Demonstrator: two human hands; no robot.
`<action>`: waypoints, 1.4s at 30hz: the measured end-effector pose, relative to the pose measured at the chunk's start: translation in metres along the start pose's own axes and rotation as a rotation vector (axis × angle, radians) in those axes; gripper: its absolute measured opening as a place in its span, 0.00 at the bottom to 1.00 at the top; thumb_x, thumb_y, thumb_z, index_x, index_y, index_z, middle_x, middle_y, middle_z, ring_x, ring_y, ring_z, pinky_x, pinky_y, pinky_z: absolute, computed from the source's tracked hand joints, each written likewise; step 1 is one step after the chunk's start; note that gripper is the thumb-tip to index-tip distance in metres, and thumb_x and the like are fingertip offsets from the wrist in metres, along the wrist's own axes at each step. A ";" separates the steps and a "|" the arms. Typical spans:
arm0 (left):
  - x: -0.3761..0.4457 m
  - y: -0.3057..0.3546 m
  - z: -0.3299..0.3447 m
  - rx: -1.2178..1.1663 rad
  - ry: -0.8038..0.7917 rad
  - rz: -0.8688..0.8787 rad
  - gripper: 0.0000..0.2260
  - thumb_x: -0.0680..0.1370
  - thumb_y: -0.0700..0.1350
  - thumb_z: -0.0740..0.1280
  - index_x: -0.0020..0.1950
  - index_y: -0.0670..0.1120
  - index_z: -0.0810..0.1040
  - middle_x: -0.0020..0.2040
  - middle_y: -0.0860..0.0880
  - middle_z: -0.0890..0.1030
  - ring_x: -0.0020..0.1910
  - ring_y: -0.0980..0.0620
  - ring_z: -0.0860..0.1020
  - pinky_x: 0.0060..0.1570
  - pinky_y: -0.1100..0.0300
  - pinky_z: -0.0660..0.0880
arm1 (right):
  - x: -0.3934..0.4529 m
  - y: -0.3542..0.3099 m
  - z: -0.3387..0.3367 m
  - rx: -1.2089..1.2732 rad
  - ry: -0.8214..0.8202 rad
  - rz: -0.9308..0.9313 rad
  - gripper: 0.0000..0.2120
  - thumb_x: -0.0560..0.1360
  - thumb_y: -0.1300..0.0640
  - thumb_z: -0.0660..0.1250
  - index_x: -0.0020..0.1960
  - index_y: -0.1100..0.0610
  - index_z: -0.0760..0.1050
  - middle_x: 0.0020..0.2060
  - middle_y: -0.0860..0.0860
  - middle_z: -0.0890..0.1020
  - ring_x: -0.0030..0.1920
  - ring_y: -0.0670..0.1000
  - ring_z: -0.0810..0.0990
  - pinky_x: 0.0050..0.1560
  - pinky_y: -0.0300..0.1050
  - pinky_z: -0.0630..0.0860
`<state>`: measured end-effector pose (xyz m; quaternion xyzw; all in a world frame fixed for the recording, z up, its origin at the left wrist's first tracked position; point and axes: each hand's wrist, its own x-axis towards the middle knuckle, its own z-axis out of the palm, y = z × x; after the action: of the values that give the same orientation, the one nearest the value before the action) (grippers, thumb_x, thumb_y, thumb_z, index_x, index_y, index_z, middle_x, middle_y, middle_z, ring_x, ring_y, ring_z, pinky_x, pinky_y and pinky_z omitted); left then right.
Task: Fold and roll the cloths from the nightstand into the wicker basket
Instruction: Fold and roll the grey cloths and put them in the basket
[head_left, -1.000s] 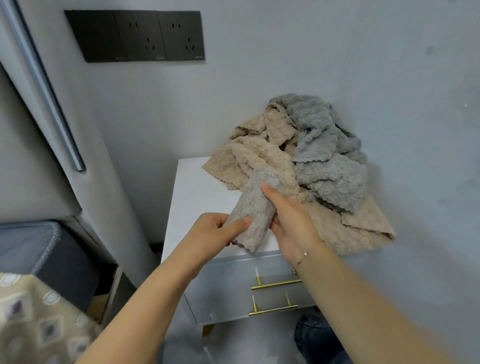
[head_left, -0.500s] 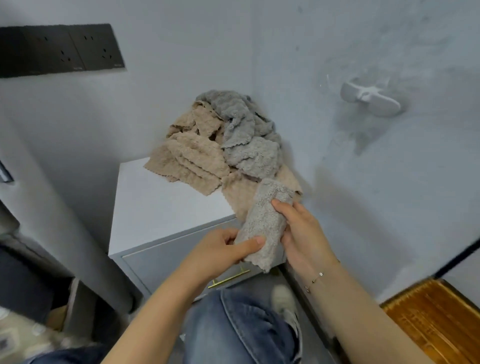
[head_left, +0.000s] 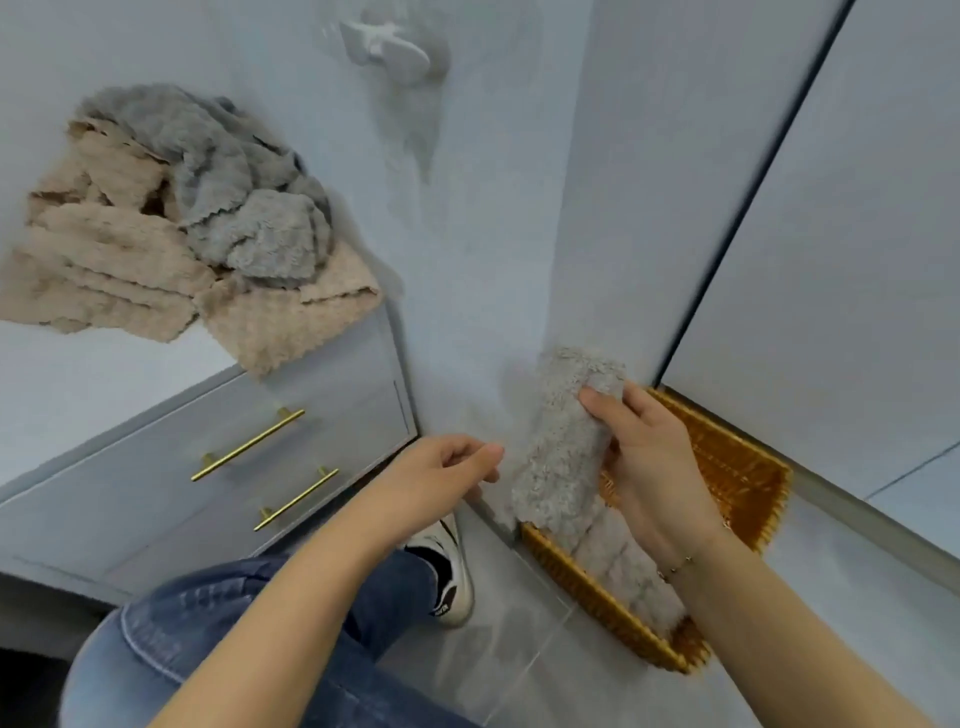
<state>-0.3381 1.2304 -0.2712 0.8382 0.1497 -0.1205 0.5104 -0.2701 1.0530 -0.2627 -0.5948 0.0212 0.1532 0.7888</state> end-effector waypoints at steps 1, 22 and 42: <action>0.010 0.003 0.009 0.043 -0.019 0.013 0.14 0.80 0.57 0.60 0.54 0.51 0.80 0.50 0.56 0.83 0.49 0.57 0.81 0.52 0.60 0.75 | 0.003 0.000 -0.014 0.004 0.027 0.002 0.12 0.76 0.59 0.67 0.60 0.57 0.78 0.52 0.50 0.85 0.52 0.49 0.83 0.55 0.47 0.79; 0.221 -0.082 0.183 0.732 -0.286 0.322 0.24 0.82 0.45 0.58 0.78 0.48 0.58 0.79 0.48 0.51 0.78 0.49 0.49 0.75 0.60 0.46 | 0.252 0.193 -0.220 0.170 0.520 0.424 0.12 0.77 0.61 0.67 0.59 0.58 0.73 0.58 0.57 0.78 0.54 0.56 0.78 0.61 0.56 0.75; 0.231 -0.130 0.199 0.640 -0.308 0.249 0.27 0.82 0.43 0.57 0.79 0.51 0.52 0.78 0.53 0.36 0.77 0.55 0.35 0.76 0.59 0.43 | 0.304 0.290 -0.207 -0.402 0.629 0.534 0.32 0.74 0.43 0.69 0.69 0.61 0.67 0.65 0.59 0.73 0.64 0.61 0.73 0.64 0.57 0.72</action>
<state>-0.1829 1.1390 -0.5489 0.9391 -0.0772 -0.2227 0.2499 -0.0278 0.9945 -0.6591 -0.7274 0.3822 0.1641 0.5458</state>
